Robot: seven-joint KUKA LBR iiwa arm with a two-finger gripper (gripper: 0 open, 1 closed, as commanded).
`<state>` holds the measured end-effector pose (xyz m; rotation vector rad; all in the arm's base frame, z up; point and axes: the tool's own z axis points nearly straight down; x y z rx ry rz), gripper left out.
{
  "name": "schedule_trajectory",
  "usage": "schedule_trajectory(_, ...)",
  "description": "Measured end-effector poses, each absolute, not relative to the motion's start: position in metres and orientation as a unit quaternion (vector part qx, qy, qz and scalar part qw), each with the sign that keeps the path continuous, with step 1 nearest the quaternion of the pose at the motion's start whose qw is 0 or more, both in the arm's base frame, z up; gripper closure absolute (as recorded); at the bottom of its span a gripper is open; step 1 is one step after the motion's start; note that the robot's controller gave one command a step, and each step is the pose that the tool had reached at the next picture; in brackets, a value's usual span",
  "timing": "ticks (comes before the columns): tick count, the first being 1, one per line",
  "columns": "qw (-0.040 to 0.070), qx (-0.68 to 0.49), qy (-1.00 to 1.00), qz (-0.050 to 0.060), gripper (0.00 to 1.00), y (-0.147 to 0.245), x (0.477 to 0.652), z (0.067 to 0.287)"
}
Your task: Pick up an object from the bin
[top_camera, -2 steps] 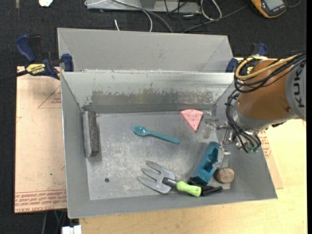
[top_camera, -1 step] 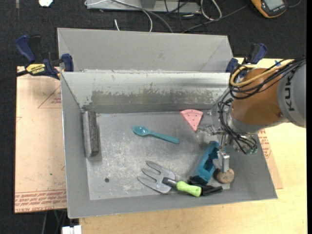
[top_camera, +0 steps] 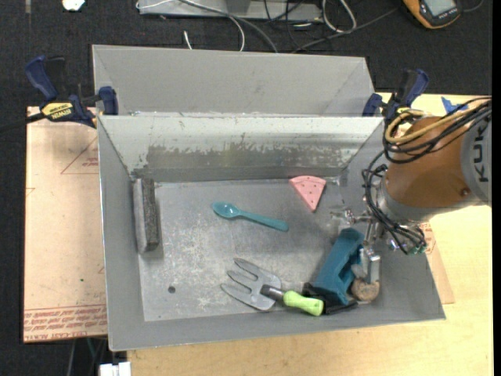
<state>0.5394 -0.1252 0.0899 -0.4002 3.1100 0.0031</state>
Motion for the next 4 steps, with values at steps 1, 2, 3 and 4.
schedule_trajectory(1, 0.003, -0.147, 0.989, 0.001, 0.0, -0.131, 0.539, 0.092)
schedule_trajectory(2, 0.014, -0.083, 0.996, 0.002, 0.0, -0.128, 0.511, 0.081)
schedule_trajectory(3, 0.013, -0.192, 0.981, 0.002, 0.0, -0.131, 0.501, 0.082)
schedule_trajectory(4, 0.021, -0.32, 0.947, 0.001, 0.0, -0.12, 0.513, 0.077)
